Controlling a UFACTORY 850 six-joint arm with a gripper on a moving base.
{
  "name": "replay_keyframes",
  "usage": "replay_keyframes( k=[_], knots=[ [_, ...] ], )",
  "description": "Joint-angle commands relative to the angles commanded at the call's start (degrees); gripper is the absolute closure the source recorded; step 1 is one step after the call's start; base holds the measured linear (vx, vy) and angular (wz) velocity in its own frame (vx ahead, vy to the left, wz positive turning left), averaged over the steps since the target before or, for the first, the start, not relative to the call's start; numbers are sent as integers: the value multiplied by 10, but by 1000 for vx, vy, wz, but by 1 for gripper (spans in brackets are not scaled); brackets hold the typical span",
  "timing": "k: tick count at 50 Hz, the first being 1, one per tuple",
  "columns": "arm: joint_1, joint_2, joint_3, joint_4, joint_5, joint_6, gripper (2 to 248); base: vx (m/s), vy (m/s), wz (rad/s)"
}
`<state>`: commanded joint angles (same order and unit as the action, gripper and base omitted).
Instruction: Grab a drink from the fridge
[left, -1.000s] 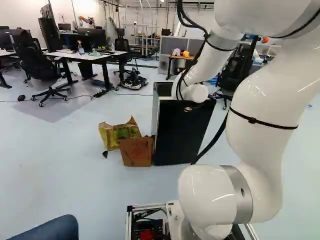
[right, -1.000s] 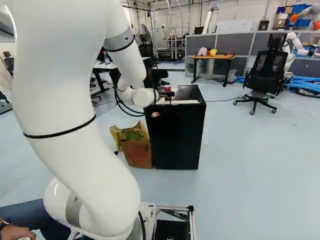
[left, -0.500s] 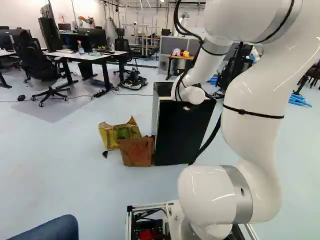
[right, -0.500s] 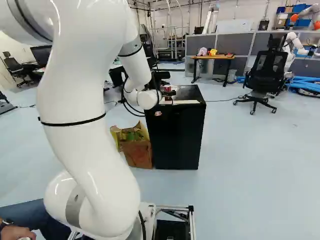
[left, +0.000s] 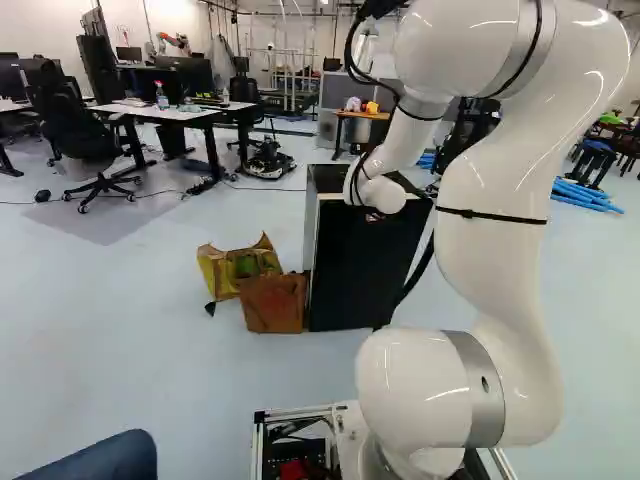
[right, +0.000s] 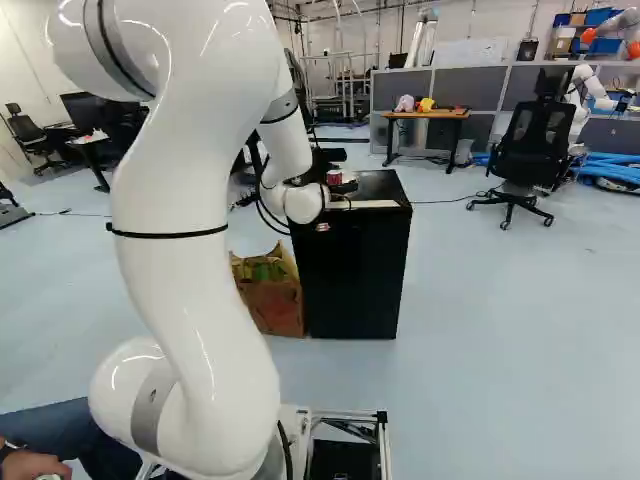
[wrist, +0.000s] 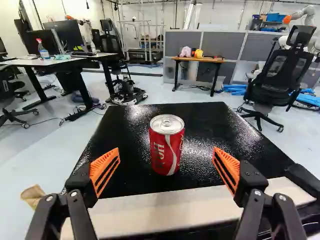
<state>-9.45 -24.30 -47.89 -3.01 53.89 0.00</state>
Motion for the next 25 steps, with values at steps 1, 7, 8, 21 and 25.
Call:
replay_keyframes(
  k=[1, 7, 8, 21, 25],
  knots=[
    [0, -3, -2, 0, 2, 0, 3, 0, 0, 0],
    [-3, -18, -12, 3, 16, 0, 3, 0, 0, 0],
    [-3, -20, -14, 4, 18, 0, 3, 0, 0, 0],
    [-5, -46, -36, 8, 36, 0, 3, 0, 0, 0],
    [-5, -51, -42, 8, 36, 0, 3, 0, 0, 0]
  ],
)
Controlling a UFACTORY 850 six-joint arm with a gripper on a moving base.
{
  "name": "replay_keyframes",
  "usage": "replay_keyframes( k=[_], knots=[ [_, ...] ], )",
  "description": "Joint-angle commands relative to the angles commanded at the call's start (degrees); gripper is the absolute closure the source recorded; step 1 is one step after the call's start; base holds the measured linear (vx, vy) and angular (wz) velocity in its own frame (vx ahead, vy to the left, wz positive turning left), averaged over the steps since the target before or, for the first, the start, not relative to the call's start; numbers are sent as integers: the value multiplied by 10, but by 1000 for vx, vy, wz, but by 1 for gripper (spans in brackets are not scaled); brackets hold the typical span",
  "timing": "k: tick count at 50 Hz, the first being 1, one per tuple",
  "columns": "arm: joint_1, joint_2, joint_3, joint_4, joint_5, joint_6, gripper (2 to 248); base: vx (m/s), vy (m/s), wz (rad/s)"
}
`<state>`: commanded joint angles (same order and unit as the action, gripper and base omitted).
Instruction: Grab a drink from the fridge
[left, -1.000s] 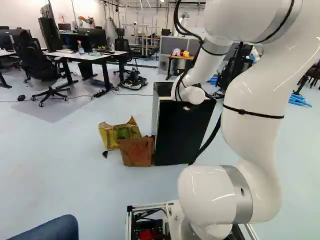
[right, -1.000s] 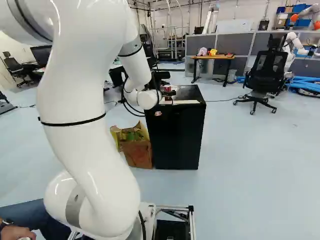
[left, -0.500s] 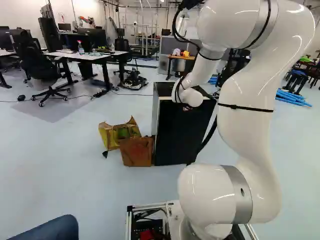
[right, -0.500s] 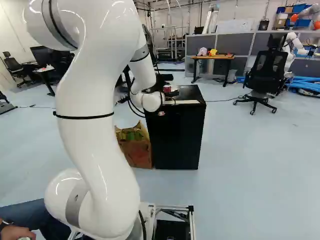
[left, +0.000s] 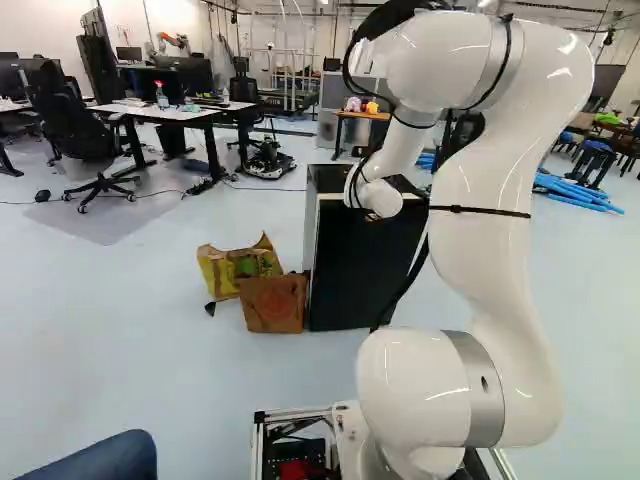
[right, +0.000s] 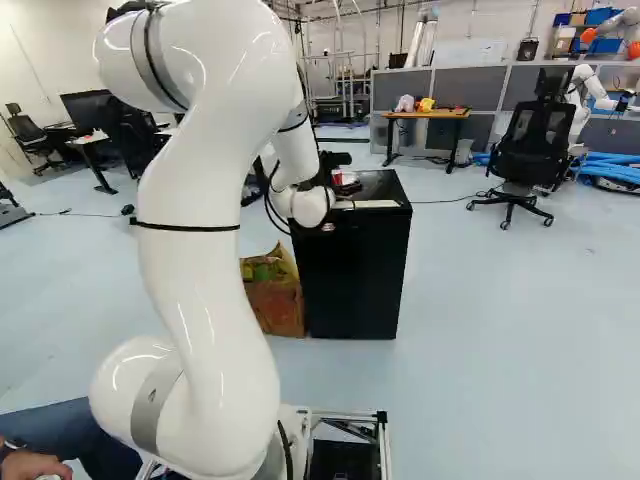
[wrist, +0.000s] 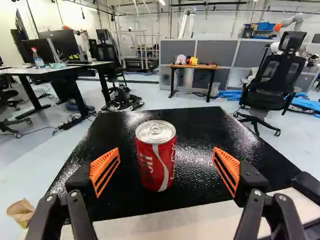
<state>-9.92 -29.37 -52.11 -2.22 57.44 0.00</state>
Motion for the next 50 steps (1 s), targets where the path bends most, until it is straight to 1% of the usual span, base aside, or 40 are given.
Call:
replay_keyframes(
  k=[16, 38, 39, 43, 44, 49, 50],
  knots=[
    [2, -15, -20, 0, 0, 0, 3, 0, 0, 0],
    [2, -16, -21, 0, 0, 0, 3, 0, 0, 0],
    [2, -16, -21, 0, 0, 0, 10, 0, 0, 0],
    [2, -16, -21, 0, 0, 0, 10, 0, 0, 0],
    [2, -16, -21, 0, 0, 0, 47, 0, 0, 0],
    [2, -16, -21, 0, 0, 0, 47, 0, 0, 0],
    [2, -16, -21, 0, 0, 0, 86, 0, 0, 0]
  ],
)
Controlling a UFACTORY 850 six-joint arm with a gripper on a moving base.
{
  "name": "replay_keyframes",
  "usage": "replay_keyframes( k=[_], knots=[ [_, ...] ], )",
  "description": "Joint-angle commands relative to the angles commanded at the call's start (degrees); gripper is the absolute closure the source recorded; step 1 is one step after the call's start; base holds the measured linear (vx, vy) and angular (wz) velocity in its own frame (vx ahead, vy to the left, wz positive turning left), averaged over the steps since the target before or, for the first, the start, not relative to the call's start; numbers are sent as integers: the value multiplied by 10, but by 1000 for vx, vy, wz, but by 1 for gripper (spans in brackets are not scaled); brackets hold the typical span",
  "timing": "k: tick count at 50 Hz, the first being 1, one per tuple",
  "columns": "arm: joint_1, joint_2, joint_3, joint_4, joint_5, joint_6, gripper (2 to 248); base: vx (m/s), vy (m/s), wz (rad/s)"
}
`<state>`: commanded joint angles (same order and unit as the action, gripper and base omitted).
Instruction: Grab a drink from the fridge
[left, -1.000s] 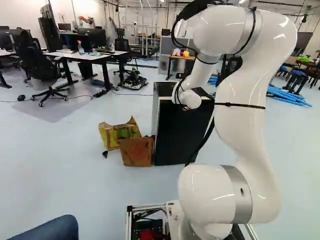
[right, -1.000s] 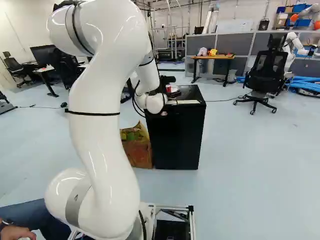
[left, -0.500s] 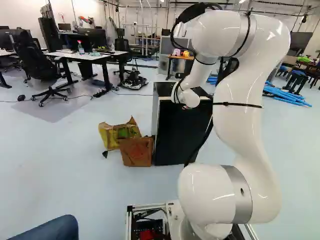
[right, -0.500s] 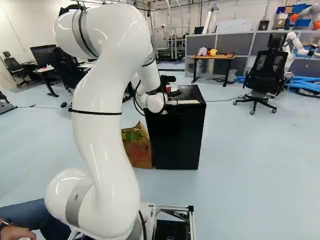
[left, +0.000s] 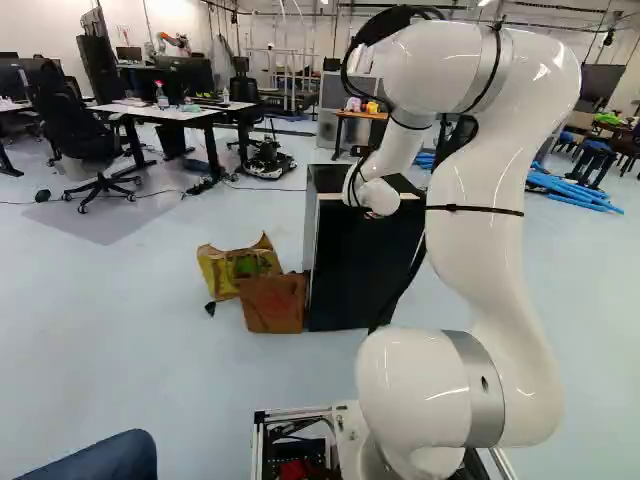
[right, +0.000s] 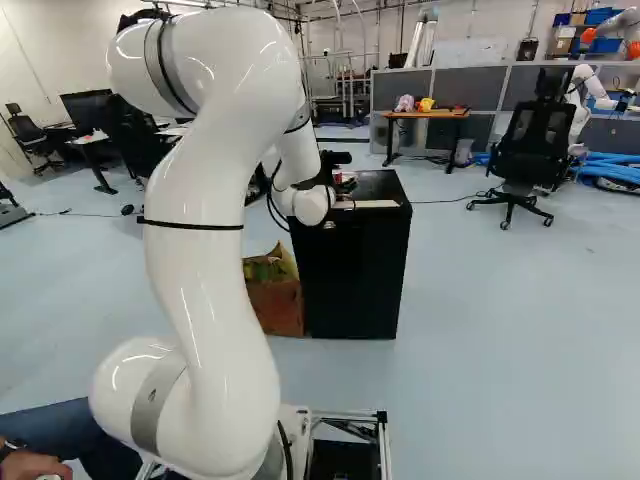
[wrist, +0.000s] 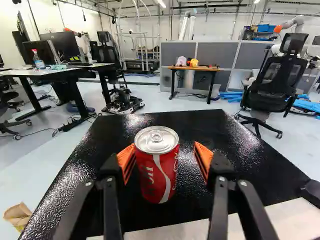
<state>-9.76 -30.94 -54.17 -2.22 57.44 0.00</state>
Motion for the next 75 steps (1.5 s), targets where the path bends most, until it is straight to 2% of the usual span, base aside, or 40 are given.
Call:
replay_keyframes(
  k=[4, 5, 9, 10, 62, 75],
  knots=[
    [0, 0, 0, 0, 0, 0, 86, 0, 0, 0],
    [0, 0, 0, 0, 0, 0, 124, 0, 0, 0],
    [0, 0, 0, 0, 0, 0, 124, 0, 0, 0],
    [0, 0, 0, 0, 0, 0, 150, 0, 0, 0],
    [0, 46, 1, 0, 0, 0, 150, 0, 0, 0],
    [0, 46, 2, 0, 0, 0, 150, 0, 0, 0]
  ],
)
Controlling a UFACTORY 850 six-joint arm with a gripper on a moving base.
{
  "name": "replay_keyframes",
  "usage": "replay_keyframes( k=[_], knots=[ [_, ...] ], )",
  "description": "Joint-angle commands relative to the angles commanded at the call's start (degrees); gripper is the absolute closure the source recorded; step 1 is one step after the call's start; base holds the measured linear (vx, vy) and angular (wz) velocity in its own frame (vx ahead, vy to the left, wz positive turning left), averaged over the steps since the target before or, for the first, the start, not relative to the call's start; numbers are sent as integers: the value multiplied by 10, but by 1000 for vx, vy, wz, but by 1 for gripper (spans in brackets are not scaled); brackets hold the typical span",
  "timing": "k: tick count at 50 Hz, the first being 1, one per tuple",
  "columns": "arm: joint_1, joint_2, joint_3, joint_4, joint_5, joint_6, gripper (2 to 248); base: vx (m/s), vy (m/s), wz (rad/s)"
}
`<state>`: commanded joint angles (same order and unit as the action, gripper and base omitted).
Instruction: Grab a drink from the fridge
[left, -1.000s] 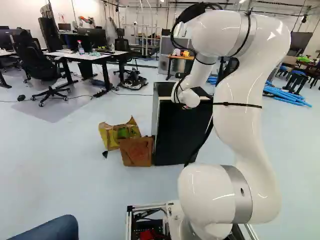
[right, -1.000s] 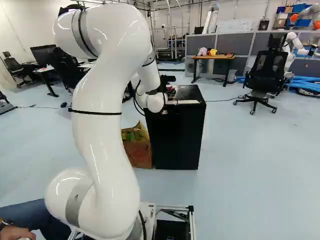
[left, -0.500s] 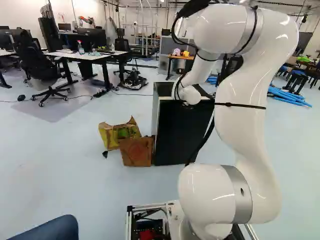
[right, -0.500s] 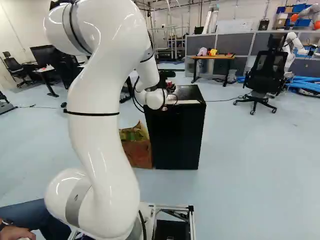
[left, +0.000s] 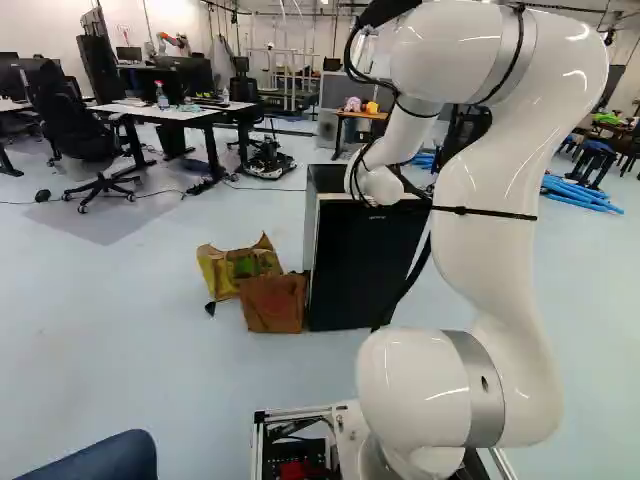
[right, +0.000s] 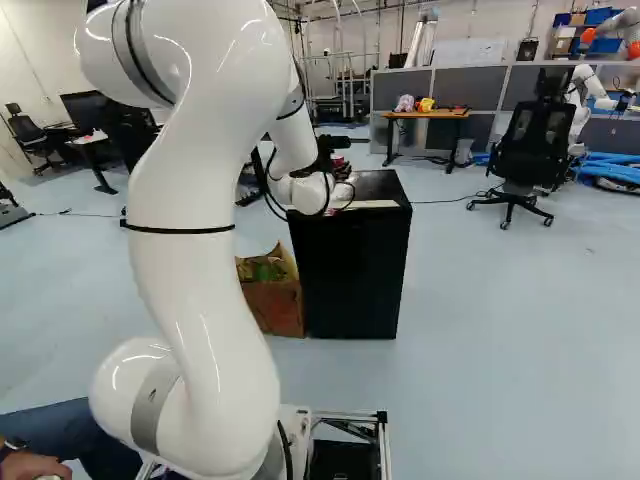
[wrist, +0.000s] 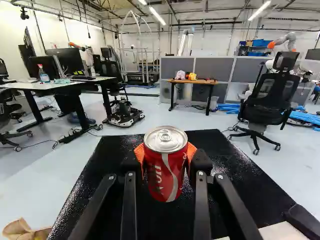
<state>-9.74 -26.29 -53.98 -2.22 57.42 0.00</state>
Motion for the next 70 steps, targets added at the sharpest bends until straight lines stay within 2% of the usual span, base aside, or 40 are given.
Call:
replay_keyframes(
  k=[18, 35, 53, 70],
  knots=[
    [3, 15, 17, 1, -3, 0, 150, 0, 0, 0],
    [10, 45, 52, 2, -8, 0, 150, 0, 0, 0],
    [22, 95, 110, 5, -17, 0, 150, 0, 0, 0],
    [37, 159, 184, 8, -28, 0, 150, 0, 0, 0]
  ],
)
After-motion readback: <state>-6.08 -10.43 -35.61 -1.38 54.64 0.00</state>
